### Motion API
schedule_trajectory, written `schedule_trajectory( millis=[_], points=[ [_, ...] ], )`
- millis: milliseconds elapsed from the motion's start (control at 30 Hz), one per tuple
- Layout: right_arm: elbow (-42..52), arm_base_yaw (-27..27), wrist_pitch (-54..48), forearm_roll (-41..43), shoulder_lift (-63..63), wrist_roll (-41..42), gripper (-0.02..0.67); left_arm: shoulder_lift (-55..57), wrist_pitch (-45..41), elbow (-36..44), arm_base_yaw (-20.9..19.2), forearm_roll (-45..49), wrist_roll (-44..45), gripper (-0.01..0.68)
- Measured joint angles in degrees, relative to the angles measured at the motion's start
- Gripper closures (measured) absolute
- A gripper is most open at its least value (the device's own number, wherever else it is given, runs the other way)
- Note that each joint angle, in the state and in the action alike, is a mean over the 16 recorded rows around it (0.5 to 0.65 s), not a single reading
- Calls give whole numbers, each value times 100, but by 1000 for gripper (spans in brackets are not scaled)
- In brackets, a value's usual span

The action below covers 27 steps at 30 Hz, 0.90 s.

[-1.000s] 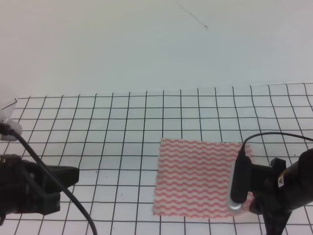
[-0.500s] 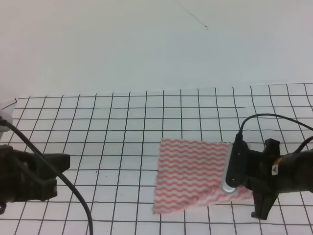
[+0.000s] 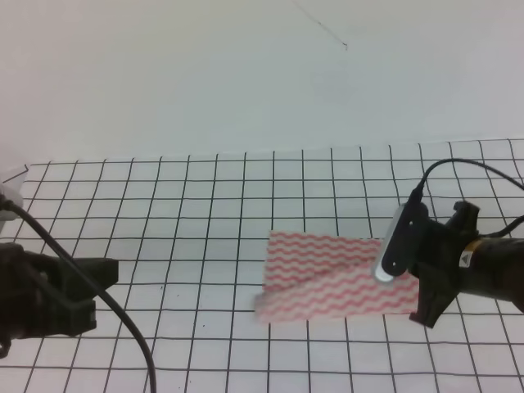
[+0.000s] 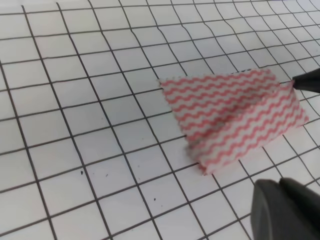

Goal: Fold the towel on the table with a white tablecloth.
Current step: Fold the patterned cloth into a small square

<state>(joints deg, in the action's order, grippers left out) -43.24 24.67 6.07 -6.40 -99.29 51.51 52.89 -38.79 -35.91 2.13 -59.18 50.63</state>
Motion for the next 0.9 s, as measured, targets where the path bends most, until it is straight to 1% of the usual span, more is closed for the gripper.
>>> schedule_trajectory(
  millis=[233, 500, 900],
  points=[
    [-15, -210, 547, -42, -249, 4, 648, 0, 37, 0, 0, 44, -4, 672],
    [-133, -337, 932, -57, -575, 13, 648, 0, 87, 0, 0, 109, -5, 672],
    [-312, -344, 995, -126, -807, 183, 644, -2, 96, 0, 0, 147, -37, 672]
  ],
)
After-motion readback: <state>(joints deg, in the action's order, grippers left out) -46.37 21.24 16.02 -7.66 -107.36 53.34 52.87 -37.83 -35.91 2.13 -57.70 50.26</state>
